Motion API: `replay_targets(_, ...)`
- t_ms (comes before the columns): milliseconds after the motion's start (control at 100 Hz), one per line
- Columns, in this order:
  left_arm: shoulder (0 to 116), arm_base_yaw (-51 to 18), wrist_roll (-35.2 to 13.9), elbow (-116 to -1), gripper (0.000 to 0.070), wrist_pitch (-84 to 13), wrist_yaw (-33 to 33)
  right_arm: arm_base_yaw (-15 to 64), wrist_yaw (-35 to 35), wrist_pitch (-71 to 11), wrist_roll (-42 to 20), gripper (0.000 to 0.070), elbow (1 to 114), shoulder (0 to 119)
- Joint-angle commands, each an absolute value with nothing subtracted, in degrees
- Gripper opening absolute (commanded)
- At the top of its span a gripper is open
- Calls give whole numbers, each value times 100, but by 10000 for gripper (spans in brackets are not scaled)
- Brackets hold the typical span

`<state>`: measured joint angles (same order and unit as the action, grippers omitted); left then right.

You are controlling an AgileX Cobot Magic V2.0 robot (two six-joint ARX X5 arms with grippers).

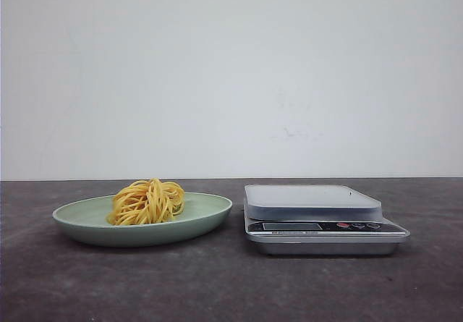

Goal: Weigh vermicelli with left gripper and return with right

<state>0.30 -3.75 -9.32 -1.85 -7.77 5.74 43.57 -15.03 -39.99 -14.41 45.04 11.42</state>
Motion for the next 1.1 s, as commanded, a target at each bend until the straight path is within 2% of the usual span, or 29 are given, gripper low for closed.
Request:
replay_targets(0,19,-360,-829,-75,4,-707,429,4412,-1503,-3938,-1498,7,4525,1146)
replay_targets(310,21,-353,-449,-75,4,-1103,78,4412,-1503,-3938,-1498,7,4532,1146)
replay_targets(1090,30,-355,-456,-80,4,-1072,106,4412,-1503,-3938,-1498,7,4532,1146)
